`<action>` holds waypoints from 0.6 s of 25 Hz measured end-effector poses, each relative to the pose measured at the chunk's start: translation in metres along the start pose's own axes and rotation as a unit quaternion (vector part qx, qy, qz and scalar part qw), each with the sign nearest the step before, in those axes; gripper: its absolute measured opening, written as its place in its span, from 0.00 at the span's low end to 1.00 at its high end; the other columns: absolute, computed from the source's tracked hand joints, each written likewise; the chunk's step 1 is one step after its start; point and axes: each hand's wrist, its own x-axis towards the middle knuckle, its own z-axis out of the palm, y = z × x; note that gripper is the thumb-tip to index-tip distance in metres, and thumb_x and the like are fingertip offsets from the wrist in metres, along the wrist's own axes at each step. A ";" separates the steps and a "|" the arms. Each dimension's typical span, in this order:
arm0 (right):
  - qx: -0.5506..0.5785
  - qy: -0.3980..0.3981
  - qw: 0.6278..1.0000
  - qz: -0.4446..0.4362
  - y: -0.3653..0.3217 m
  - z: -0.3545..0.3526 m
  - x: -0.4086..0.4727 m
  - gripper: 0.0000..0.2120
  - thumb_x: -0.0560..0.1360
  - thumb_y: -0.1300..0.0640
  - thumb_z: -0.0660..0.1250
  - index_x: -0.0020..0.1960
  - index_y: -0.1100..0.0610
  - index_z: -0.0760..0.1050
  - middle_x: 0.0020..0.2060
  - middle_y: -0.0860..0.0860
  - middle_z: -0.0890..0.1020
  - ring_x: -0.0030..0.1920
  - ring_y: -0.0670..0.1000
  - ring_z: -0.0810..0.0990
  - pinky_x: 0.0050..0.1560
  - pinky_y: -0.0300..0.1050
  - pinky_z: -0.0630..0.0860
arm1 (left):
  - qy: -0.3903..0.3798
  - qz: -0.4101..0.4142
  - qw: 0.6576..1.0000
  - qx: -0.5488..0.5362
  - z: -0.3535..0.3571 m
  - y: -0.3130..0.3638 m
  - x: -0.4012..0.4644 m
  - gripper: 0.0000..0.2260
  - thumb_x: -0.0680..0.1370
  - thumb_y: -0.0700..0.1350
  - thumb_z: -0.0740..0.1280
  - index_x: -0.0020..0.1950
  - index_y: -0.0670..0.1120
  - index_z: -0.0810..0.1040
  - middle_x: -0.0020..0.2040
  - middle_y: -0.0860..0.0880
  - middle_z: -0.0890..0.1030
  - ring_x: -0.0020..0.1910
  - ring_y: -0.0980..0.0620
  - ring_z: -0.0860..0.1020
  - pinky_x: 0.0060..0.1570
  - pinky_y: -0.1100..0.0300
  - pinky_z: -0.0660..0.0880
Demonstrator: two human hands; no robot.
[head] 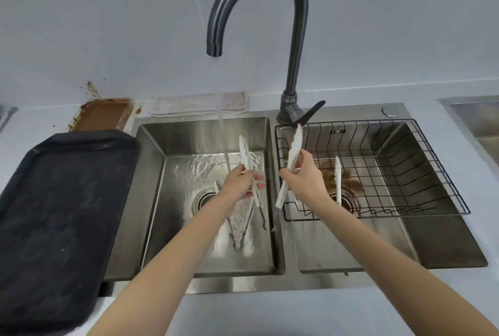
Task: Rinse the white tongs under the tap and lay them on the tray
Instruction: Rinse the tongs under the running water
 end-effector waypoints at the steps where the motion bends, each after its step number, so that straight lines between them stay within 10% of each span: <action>1: -0.006 -0.009 1.000 -0.007 -0.004 0.009 -0.002 0.29 0.75 0.59 0.64 0.72 0.60 0.58 0.54 0.55 0.76 0.47 0.50 0.75 0.39 0.40 0.71 | 0.006 -0.005 1.000 -0.012 -0.010 -0.004 0.000 0.16 0.81 0.39 0.52 0.68 0.43 0.65 0.53 0.46 0.78 0.40 0.54 0.79 0.50 0.58 0.76; 7: -0.016 -0.012 0.999 -0.033 -0.018 0.049 -0.001 0.21 0.75 0.58 0.63 0.66 0.62 0.63 0.32 0.48 0.69 0.30 0.45 0.68 0.29 0.34 0.66 | 0.042 -0.017 0.994 -0.104 -0.044 -0.003 0.015 0.16 0.80 0.39 0.54 0.68 0.39 0.68 0.57 0.43 0.76 0.44 0.51 0.79 0.39 0.62 0.75; 15: -0.012 0.004 1.000 -0.012 -0.022 0.064 0.015 0.06 0.78 0.59 0.60 0.52 0.57 0.62 0.30 0.48 0.66 0.28 0.45 0.66 0.27 0.35 0.64 | 0.046 -0.005 0.978 -0.205 -0.061 0.014 0.051 0.15 0.80 0.46 0.58 0.66 0.47 0.69 0.52 0.47 0.78 0.42 0.53 0.80 0.41 0.60 0.77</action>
